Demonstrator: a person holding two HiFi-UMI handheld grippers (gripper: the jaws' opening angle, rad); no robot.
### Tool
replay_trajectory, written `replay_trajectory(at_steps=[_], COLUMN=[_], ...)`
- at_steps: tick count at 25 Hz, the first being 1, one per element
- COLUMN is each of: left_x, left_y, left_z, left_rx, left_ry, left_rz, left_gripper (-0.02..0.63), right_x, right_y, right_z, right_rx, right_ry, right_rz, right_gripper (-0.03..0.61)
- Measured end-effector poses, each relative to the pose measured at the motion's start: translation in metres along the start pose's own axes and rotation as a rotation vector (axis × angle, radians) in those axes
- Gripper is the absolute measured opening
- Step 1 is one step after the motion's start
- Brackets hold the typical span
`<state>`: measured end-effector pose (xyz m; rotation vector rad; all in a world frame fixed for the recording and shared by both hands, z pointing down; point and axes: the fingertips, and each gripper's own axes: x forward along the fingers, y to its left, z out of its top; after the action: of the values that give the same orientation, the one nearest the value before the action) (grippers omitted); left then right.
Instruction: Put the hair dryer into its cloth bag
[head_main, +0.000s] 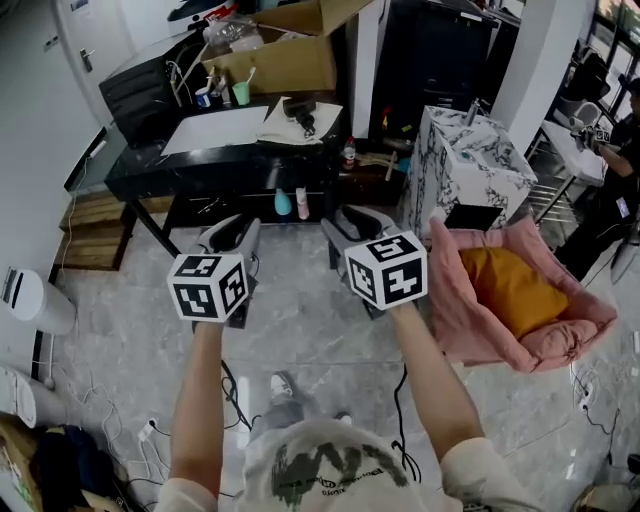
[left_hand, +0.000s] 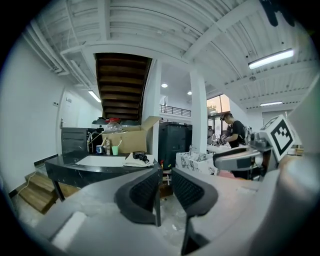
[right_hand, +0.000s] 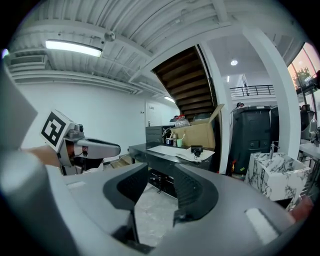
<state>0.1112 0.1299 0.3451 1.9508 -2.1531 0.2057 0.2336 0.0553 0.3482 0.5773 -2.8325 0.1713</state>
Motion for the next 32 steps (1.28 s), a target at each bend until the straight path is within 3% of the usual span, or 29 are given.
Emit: replay_trajectory(at_steps=[9,21,32], left_x=[0.054,0.099,0.116], left_y=[0.064,0.148,0.193], left_z=[0.01,0.042,0.041], left_rx=[-0.021,-0.019,-0.011], left_ry=[0.015,-0.003,-0.004], left_rz=[-0.078,-0.157,-0.199], left_gripper=[0.146,0.21,0.235], right_x=[0.064,0.137,0.182], right_y=[-0.014,-0.01,0.002], right_z=[0.013,0.044,0.051], right_rx=[0.054,0.1,0.103], right_ry=[0.011,0.007,0.025], right_rz=[-0.1,-0.184,-0.205], right_gripper=[0.245,0.316,0.328])
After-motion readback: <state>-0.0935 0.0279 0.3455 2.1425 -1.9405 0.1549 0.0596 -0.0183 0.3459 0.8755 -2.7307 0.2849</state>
